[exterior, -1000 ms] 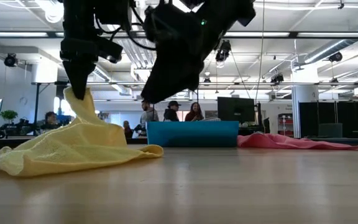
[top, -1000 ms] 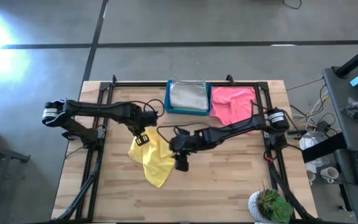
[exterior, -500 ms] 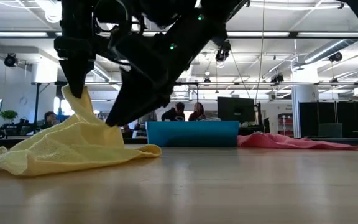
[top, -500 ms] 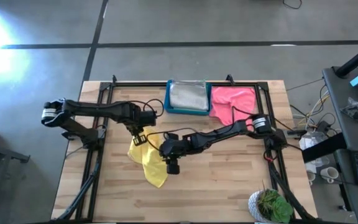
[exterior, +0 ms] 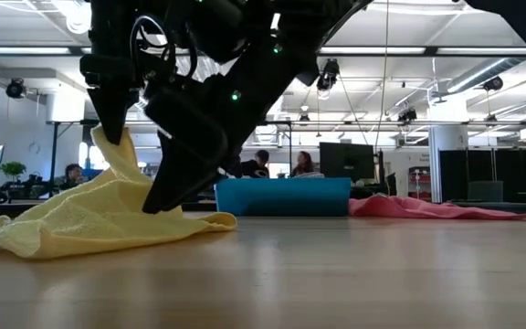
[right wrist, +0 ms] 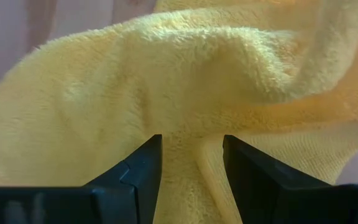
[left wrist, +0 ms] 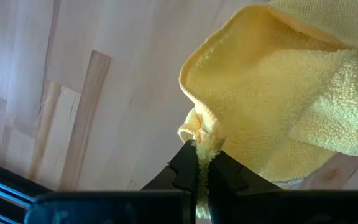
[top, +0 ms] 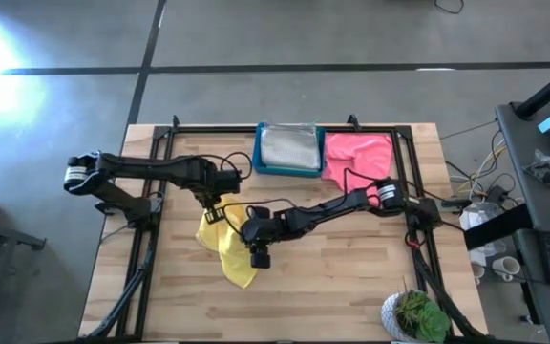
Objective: Fold microfiber towels
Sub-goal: Fold the yellow microfiber cloth
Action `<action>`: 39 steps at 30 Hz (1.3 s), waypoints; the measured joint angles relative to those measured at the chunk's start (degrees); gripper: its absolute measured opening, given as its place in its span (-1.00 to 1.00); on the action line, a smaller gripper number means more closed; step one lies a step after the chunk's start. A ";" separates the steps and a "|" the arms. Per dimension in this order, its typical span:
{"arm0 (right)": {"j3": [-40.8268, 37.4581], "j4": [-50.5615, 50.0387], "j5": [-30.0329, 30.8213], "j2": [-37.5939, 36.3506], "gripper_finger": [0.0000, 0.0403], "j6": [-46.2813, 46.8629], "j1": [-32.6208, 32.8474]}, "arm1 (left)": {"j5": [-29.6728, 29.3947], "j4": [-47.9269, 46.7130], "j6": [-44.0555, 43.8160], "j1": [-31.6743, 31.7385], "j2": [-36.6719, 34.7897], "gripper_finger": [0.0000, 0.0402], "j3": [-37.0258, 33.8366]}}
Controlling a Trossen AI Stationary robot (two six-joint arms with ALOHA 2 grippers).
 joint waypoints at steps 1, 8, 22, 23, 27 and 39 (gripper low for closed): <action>0.00 0.01 0.49 0.21 -0.21 -0.02 -0.01 | -0.01 0.00 0.00 0.00 0.00 -1.00 -0.01; 0.67 0.20 2.01 2.11 -0.21 0.27 -0.01 | 0.00 0.04 -0.02 0.00 0.00 -1.00 0.00; 1.86 -3.22 3.53 2.06 -0.71 2.29 -0.37 | 0.00 0.02 -0.07 0.00 0.02 -1.00 -0.01; 1.85 -3.57 3.57 2.05 -0.76 2.45 -0.41 | 0.00 0.02 -0.06 0.00 0.02 -1.00 -0.02; 1.84 -3.64 3.49 1.72 -0.91 3.71 -0.64 | 0.00 0.04 -0.07 0.00 0.02 -1.00 -0.02; 1.79 -10.58 3.30 -2.01 -0.96 5.30 -1.12 | 0.02 0.00 -0.09 0.00 0.02 -1.00 -0.02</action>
